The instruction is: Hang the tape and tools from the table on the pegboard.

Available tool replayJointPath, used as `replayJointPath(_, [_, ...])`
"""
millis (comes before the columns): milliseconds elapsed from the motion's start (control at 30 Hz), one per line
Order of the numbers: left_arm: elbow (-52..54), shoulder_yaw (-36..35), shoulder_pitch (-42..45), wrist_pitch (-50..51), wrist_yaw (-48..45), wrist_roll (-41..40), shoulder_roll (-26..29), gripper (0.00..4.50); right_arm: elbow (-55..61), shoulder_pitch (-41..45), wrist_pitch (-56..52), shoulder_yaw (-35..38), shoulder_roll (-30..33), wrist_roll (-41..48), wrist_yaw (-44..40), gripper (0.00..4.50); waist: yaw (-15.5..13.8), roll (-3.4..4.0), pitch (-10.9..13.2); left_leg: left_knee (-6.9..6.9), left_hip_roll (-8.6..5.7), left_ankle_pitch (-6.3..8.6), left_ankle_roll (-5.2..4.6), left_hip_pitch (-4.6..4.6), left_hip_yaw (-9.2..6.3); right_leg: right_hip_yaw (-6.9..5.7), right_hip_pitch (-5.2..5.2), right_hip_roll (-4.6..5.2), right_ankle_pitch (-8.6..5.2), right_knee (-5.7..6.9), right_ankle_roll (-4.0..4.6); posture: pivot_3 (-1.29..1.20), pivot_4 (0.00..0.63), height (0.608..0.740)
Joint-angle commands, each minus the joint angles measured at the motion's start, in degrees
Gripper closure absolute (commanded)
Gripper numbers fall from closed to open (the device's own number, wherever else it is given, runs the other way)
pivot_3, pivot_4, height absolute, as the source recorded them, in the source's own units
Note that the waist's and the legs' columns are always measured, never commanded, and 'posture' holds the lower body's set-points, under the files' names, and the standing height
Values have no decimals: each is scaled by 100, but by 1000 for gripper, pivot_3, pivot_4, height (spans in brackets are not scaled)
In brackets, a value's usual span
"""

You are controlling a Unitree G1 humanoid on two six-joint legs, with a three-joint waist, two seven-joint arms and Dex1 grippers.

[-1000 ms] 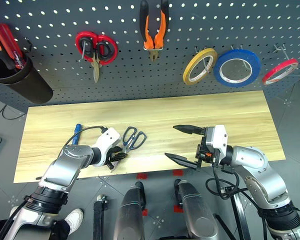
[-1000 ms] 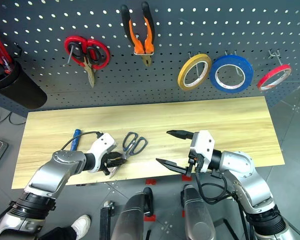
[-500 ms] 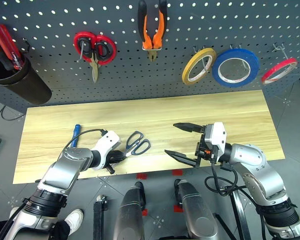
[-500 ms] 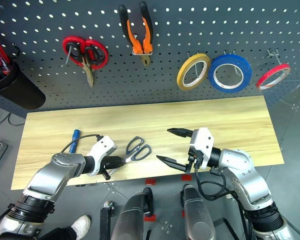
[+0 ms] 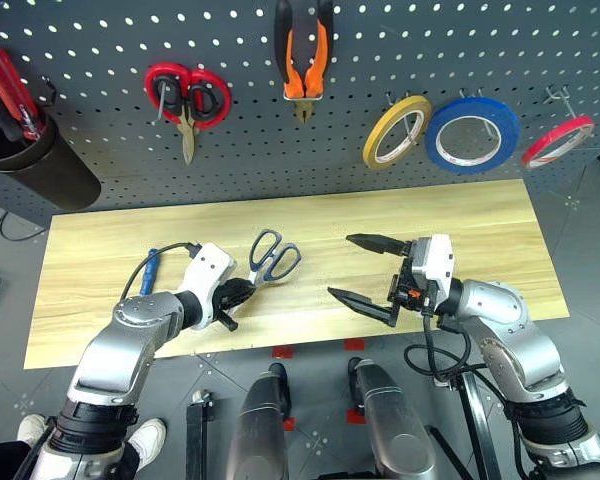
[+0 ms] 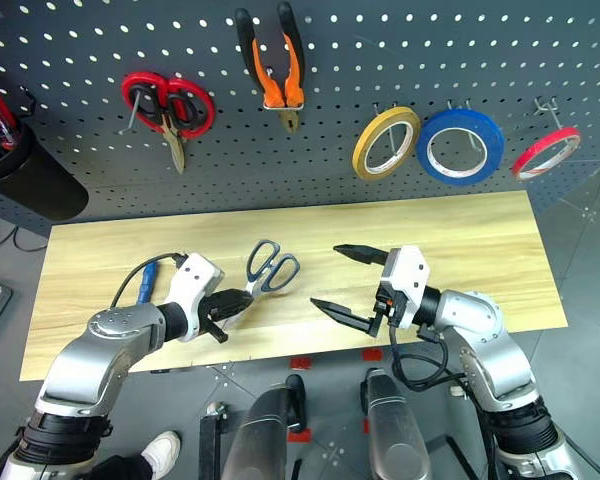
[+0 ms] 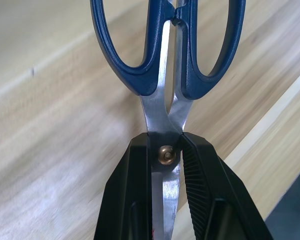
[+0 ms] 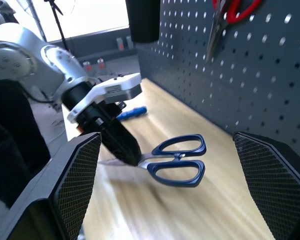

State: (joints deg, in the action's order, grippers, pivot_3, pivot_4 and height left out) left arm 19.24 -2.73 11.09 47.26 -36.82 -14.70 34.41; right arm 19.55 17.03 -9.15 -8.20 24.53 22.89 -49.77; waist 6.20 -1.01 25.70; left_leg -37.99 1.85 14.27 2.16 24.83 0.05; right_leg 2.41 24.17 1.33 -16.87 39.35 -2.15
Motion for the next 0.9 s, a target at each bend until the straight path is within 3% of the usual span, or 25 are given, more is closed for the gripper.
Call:
replayJointPath(33, [840, -319, -131, 155, 342, -256, -230, 3954, -59, 110, 278, 107, -120, 59, -14, 0, -7, -10, -12, -1, 0, 0, 1, 0, -1, -2, 0, 0, 0, 1, 0, -199, 385, 740])
replayJointPath(400, [1684, -935, -124, -123, 1411, -366, -966, 3954, -234, 517, 438, 296, -343, 287, 30, 0, -94, -79, -231, -5, -2, -4, 8, 4, -9, -13, 0, 1, 1, 9, 2, -146, 284, 740])
replayJointPath(900, [1821, -1056, 97, -543, 1811, -405, -1104, 3954, -661, 991, 758, 390, -619, 215, 44, 0, -159, -128, -682, -5, -8, -4, 7, 6, -12, -17, -4, 4, 2, 1, 3, -113, 225, 740])
